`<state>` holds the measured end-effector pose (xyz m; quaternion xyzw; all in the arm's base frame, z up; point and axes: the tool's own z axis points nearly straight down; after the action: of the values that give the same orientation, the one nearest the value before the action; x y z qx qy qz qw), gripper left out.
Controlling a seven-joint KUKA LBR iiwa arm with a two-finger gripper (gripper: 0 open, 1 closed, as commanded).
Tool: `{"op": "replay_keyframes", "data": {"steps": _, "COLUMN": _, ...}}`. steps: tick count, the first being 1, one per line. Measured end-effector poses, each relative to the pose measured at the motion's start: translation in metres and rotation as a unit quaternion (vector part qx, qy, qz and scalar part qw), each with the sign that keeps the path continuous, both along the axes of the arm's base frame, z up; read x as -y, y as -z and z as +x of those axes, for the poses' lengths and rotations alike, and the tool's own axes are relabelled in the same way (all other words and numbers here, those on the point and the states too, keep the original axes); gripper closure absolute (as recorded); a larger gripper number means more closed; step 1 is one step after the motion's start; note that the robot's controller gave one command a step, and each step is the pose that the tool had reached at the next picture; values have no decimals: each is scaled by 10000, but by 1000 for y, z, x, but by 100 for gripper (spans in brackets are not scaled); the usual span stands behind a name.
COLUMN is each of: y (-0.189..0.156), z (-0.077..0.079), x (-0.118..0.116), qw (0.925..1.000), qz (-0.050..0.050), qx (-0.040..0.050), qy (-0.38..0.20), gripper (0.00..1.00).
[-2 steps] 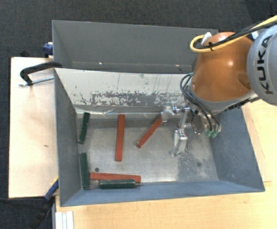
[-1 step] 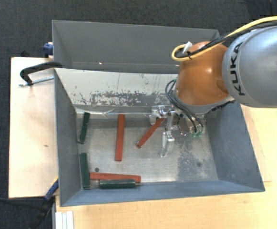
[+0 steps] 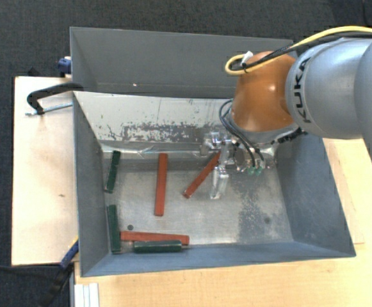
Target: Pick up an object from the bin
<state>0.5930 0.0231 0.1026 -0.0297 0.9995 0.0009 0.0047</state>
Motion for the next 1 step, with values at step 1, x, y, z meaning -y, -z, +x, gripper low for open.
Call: {"op": "replay_keyframes", "data": {"steps": 1, "y": 32, "z": -25, "x": -34, "qw": 9973, "qz": -6, "qx": -41, "qy": -728, "gripper": 100}}
